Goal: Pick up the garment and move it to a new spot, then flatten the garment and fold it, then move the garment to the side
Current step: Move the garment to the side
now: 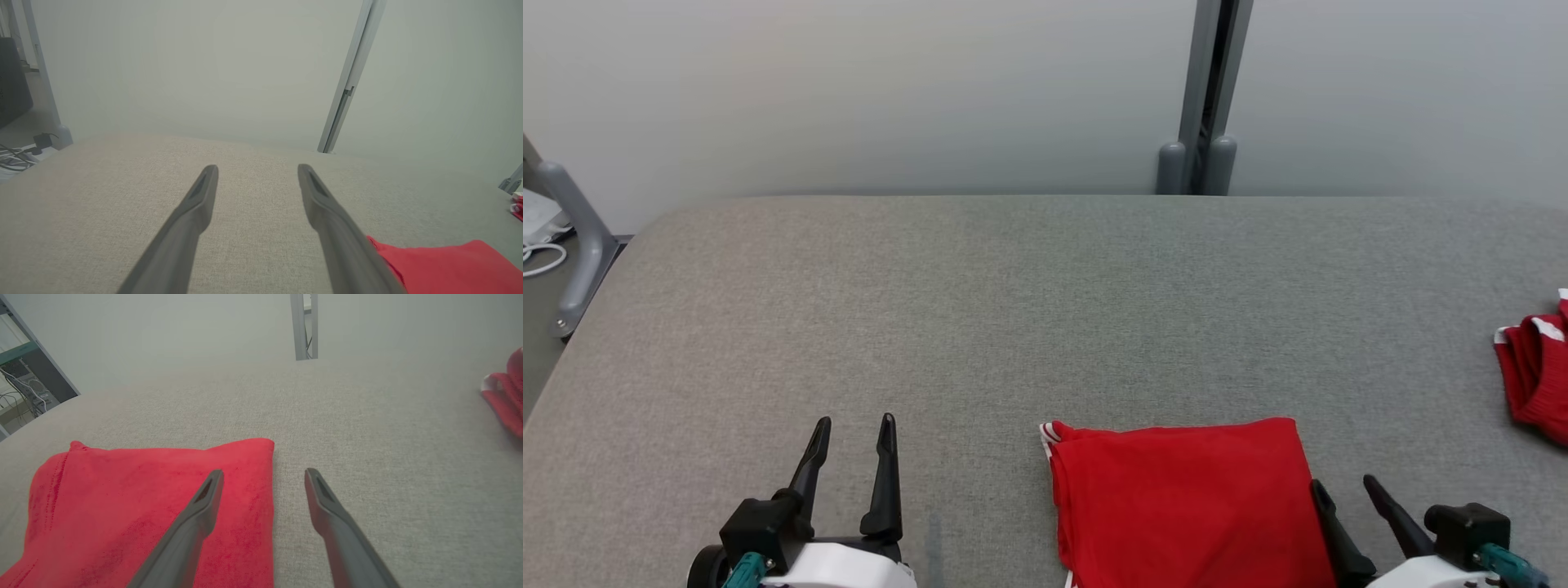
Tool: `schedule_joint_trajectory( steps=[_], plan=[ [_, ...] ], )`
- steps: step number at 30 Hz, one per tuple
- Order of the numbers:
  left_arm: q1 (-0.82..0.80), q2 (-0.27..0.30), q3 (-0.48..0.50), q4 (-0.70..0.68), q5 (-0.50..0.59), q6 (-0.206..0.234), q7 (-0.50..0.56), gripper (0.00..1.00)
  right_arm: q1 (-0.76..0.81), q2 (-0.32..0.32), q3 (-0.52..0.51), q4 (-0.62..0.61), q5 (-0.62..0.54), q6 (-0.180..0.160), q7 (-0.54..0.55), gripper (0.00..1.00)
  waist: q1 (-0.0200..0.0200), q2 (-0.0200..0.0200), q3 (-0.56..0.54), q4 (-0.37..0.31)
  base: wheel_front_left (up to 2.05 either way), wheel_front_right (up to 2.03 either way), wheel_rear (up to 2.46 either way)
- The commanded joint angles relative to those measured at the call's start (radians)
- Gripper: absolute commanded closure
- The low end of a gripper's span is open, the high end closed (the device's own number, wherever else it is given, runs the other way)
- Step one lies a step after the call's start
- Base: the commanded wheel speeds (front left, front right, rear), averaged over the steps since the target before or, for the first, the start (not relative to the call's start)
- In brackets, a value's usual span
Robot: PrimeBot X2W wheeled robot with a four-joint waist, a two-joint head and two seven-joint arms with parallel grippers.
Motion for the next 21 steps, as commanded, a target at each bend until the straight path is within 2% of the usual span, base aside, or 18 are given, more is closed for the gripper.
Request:
schedule_joint_trajectory(
  steps=[1, 10, 18, 19, 20, 21],
  plan=[
    [-0.013, 0.005, 0.000, 0.001, 0.000, 0.006, -0.004, 0.00, -0.022, -0.016, 0.015, 0.019, 0.027, 0.000, 0.012, 0.00, 0.0000, 0.0000, 0.006, 0.007, 0.00, 0.00, 0.00],
    [-0.038, 0.005, -0.019, 0.009, 0.008, 0.009, -0.004, 0.00, -0.115, -0.090, 0.192, 0.126, 0.289, 0.000, 0.123, 0.00, 0.0000, 0.0000, 0.044, 0.037, 0.00, 0.00, 0.00],
    [-0.047, 0.005, -0.028, 0.015, 0.003, 0.011, -0.004, 0.00, -0.171, -0.163, 0.365, 0.099, 0.483, 0.000, 0.226, 0.00, 0.0000, 0.0000, 0.052, 0.052, 0.00, 0.00, 0.00],
    [-0.047, 0.005, -0.027, 0.015, 0.004, 0.012, -0.004, 0.00, -0.176, -0.174, 0.385, 0.093, 0.499, 0.000, 0.232, 0.19, 0.0000, 0.0000, 0.052, 0.053, 0.00, 0.00, 0.00],
    [-0.047, 0.005, -0.027, 0.015, 0.004, 0.013, -0.004, 0.00, -0.181, -0.185, 0.405, 0.089, 0.511, 0.000, 0.236, 0.53, 0.0000, 0.0000, 0.051, 0.054, 0.00, 0.00, 0.00],
    [-0.047, 0.005, -0.026, 0.015, 0.004, 0.013, -0.004, 0.00, -0.187, -0.195, 0.425, 0.087, 0.521, 0.000, 0.238, 0.71, 0.0000, 0.0000, 0.052, 0.054, 0.00, 0.00, 0.00]
  ],
)
